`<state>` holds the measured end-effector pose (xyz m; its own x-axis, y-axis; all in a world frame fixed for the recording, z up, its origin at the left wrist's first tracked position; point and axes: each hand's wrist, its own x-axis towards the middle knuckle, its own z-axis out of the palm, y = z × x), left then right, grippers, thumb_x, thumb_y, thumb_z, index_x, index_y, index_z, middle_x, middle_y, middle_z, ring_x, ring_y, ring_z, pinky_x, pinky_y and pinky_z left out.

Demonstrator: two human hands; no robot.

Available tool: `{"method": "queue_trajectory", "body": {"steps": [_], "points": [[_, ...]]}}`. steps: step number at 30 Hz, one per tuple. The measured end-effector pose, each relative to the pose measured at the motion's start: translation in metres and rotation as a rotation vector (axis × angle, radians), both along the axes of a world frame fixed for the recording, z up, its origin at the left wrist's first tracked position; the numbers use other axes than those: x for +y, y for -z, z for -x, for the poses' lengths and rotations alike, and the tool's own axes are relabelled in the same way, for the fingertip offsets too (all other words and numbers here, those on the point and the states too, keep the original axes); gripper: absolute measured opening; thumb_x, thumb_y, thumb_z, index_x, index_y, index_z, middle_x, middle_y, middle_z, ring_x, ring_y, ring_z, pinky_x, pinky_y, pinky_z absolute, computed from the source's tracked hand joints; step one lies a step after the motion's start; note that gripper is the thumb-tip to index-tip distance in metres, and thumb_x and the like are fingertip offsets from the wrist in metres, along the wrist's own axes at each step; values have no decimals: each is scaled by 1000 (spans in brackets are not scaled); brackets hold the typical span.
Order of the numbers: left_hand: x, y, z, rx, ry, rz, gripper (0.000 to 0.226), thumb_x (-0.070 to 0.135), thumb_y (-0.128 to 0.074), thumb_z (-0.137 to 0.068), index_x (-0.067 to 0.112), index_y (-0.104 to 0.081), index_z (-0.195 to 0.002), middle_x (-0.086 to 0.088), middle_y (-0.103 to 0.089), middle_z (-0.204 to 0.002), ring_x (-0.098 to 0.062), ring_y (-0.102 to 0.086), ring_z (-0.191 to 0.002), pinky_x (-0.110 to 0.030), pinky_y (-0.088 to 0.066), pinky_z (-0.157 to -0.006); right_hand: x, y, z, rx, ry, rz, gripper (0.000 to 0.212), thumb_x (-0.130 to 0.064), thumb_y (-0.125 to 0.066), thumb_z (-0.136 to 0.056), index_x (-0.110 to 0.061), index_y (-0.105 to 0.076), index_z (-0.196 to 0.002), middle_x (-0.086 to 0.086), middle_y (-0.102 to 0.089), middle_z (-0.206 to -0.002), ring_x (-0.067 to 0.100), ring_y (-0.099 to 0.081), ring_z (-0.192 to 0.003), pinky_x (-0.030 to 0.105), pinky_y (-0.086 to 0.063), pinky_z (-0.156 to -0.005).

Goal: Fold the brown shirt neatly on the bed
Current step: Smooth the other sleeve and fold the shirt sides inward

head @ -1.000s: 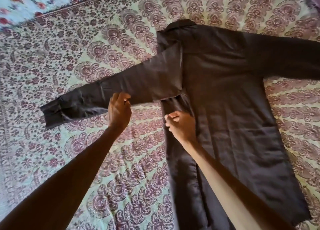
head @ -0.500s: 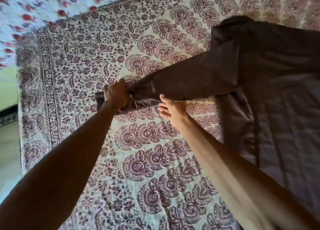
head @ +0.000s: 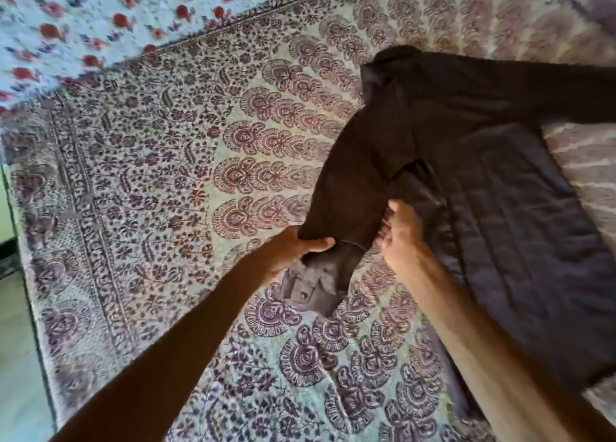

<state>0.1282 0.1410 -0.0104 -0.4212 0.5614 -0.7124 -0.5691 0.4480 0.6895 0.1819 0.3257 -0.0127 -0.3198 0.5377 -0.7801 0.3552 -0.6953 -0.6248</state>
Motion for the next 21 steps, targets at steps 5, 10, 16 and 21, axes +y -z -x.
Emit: {"method": "queue_trajectory", "body": {"steps": [5, 10, 16, 21], "points": [[89, -20, -50, -160, -245, -325, 35, 20, -75, -78, 6, -69, -109, -20, -66, -108, -28, -62, -94, -33, -50, -83, 82, -66, -12, -40, -146, -645, 10, -22, -58, -88, -19, -67, -82, -2, -62, -84, 15, -56, -77, 28, -40, -65], [147, -13, -112, -272, -296, -350, 34, 16, -63, -89, 3, -62, -122, -12, -70, -111, -24, -70, -93, -34, -60, -75, 124, -71, -44, -104, -334, -716, 35, -36, -51, -95, -10, -68, -110, 12, -66, -118, 24, -59, -110, 33, -44, -94], [172, 50, -197, -596, -492, -81, 19, 8, -50, -96, 4, -62, -111, -12, -74, -86, -21, -73, -74, -36, -60, -68, 122, -11, -139, -289, -594, -225, 59, -47, -59, -91, -10, -52, -136, 6, -51, -141, 23, -46, -130, 25, -35, -88], [195, 51, -214, -588, -625, -247, 26, 17, -50, -97, 8, -63, -118, -11, -73, -104, -23, -67, -99, -42, -50, -95, 149, -7, -183, -261, -601, -100, 67, -68, -75, -63, -17, -70, -107, -8, -67, -112, 11, -63, -98, 27, -47, -82]]}}
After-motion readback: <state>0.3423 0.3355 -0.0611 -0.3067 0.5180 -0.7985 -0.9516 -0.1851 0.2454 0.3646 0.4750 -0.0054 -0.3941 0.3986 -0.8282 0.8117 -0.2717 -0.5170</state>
